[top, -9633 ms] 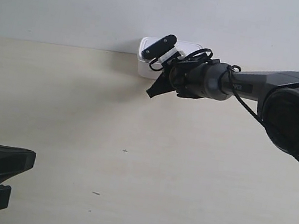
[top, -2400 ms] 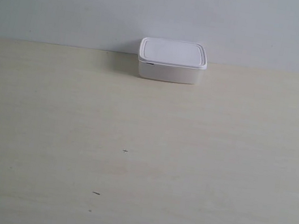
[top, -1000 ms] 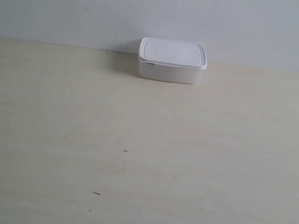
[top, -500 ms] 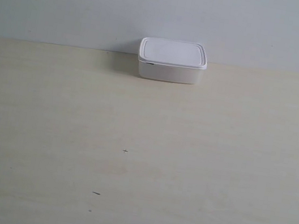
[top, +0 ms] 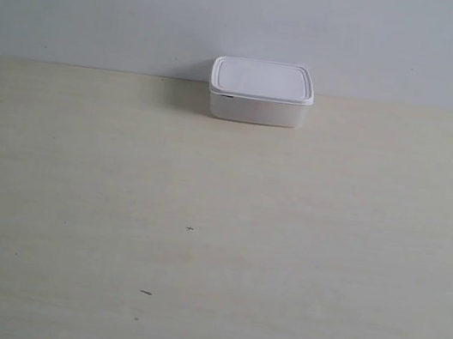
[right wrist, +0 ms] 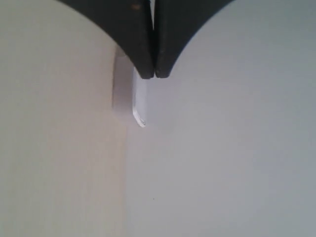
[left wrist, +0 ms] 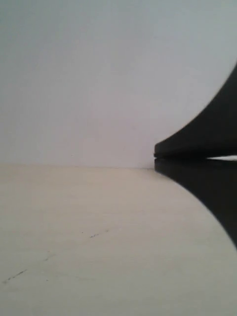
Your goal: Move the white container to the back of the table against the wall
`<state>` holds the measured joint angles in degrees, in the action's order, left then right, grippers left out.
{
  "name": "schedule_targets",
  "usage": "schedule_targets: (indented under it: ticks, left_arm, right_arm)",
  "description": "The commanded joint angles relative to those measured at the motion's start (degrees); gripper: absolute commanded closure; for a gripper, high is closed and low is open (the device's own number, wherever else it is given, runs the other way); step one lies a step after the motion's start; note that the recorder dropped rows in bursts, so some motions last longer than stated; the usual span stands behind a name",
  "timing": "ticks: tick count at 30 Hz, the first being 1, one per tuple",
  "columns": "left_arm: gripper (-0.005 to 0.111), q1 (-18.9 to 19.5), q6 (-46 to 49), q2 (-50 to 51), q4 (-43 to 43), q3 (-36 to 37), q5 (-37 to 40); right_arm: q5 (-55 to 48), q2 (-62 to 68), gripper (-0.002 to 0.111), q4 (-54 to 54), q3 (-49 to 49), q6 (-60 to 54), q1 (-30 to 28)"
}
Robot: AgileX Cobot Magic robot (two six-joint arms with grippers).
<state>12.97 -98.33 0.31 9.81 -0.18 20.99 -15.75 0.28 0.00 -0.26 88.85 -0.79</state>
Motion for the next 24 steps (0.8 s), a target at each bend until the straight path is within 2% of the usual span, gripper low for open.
schedule_targets:
  ticks: [1, 7, 12, 15, 20, 24]
  left_arm:
    - [0.107, -0.4, 18.7, -0.3, 0.3, 0.2, 0.1]
    - [0.107, -0.4, 55.1, -0.3, 0.3, 0.2, 0.1]
    - [0.107, -0.4, 76.3, -0.3, 0.3, 0.2, 0.1]
    - [0.107, -0.4, 82.9, -0.3, 0.3, 0.2, -0.1]
    - [0.107, -0.4, 83.1, -0.3, 0.3, 0.2, -0.1]
    - [0.107, -0.4, 83.1, -0.3, 0.3, 0.2, -0.1]
  right_arm:
    - [-0.1, -0.3, 0.108, -0.6, 0.3, -21.8, -0.1]
    - [-0.1, -0.3, 0.108, -0.6, 0.3, -44.6, -0.1]
    - [0.0, -0.3, 0.108, -0.6, 0.3, -62.1, -0.1]
    - [0.0, -0.3, 0.108, -0.6, 0.3, -70.2, -0.1]
    - [0.0, -0.3, 0.108, -0.6, 0.3, -79.3, -0.1]
    - [0.0, -0.3, 0.108, -0.6, 0.3, -80.4, -0.1]
